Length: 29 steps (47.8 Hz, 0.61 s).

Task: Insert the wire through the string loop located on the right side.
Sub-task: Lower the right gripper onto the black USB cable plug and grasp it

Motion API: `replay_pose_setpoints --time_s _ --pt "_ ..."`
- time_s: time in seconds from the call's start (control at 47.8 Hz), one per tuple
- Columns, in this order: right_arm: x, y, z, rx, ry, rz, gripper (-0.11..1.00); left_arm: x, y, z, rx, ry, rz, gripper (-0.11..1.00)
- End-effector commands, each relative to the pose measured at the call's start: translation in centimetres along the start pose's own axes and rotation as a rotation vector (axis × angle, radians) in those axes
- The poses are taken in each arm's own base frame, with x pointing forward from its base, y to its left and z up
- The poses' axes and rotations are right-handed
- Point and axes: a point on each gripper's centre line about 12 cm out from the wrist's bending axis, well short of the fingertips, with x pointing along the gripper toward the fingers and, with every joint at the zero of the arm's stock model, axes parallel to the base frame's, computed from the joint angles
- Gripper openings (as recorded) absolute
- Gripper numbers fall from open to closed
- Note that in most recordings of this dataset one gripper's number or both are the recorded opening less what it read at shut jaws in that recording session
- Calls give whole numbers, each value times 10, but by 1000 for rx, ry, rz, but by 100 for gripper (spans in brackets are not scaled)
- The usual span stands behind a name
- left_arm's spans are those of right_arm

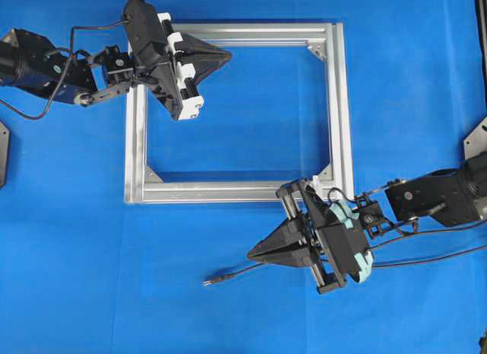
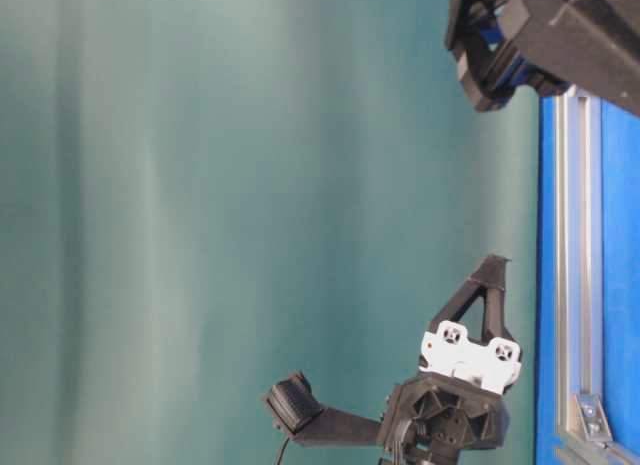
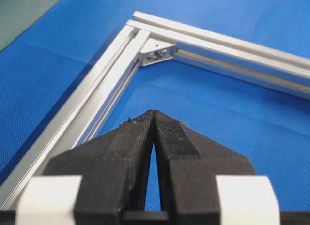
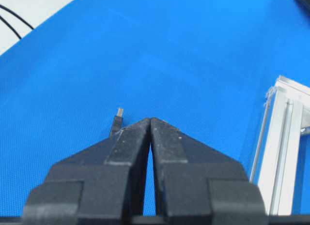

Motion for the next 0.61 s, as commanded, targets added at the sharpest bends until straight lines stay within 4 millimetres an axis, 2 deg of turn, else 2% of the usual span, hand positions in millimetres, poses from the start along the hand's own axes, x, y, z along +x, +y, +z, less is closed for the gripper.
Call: replay_pose_setpoints --time_s 0.0,0.105,0.46,0.586 --pt "-1 6 21 4 -62 14 0 0 -6 21 -23 -36 -17 0" --pt "0 10 22 1 -28 25 -5 3 -6 22 -29 -31 -18 0" --pt "3 15 24 76 -15 36 -5 3 -7 22 -11 -33 -23 0" --pt "3 15 22 96 -11 36 4 4 -7 23 -11 -34 -23 0"
